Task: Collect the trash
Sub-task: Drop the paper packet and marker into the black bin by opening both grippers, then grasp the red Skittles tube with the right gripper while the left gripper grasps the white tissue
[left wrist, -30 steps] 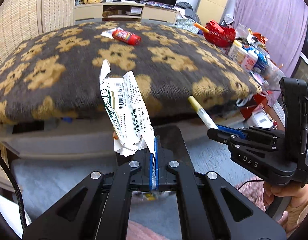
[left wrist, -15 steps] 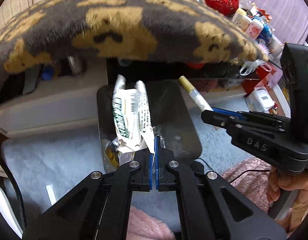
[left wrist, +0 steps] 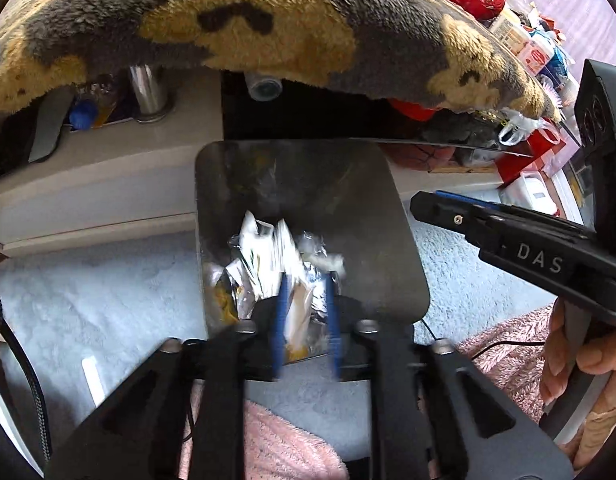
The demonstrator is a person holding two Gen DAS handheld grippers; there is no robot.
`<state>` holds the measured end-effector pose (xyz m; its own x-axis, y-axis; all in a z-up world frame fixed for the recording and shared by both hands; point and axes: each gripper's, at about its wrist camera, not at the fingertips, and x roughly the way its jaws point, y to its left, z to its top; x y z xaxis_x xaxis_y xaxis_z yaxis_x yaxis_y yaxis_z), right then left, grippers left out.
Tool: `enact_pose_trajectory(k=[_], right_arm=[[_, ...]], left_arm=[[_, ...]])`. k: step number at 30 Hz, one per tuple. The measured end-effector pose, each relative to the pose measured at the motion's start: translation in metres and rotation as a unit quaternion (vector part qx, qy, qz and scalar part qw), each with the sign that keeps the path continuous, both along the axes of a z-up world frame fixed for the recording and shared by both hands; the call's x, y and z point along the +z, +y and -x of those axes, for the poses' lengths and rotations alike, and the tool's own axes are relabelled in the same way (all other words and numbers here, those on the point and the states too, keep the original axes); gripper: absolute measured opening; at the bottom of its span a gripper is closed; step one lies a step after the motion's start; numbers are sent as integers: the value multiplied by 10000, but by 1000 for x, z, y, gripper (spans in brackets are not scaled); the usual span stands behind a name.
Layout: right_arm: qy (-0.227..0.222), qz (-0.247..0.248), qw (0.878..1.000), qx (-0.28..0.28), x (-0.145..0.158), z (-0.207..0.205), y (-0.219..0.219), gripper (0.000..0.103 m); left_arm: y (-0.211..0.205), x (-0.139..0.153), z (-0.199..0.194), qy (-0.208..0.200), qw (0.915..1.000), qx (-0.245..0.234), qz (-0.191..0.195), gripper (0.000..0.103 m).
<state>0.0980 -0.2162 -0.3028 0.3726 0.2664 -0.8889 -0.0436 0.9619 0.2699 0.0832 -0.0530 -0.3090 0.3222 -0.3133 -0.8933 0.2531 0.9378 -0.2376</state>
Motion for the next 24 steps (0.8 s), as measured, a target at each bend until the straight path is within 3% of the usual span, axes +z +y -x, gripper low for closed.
enact_pose_trajectory(k=[1, 2, 4, 7, 13, 24], right_arm=[[-28, 39, 10000, -23, 2, 0, -1, 51], [-72, 75, 9999, -53, 5, 1, -2, 55], [-127, 123, 9998, -109, 9, 2, -5, 77], [-300, 206, 9991, -210, 21, 4, -12, 96], [-528, 266, 9980, -233, 47, 4, -22, 99], [-1286, 108, 9907, -439, 133, -26, -33, 99]], left_arm=[[2, 2, 0, -32, 10000, 37, -13, 34], [5, 6, 1, -79, 9999, 84, -28, 38], [9, 13, 1, -175, 9997, 160, -69, 62], [16, 27, 2, -350, 9989, 282, -100, 81], [25, 56, 5, -603, 9974, 338, -194, 93], [41, 121, -16, -1207, 9913, 473, -219, 95]])
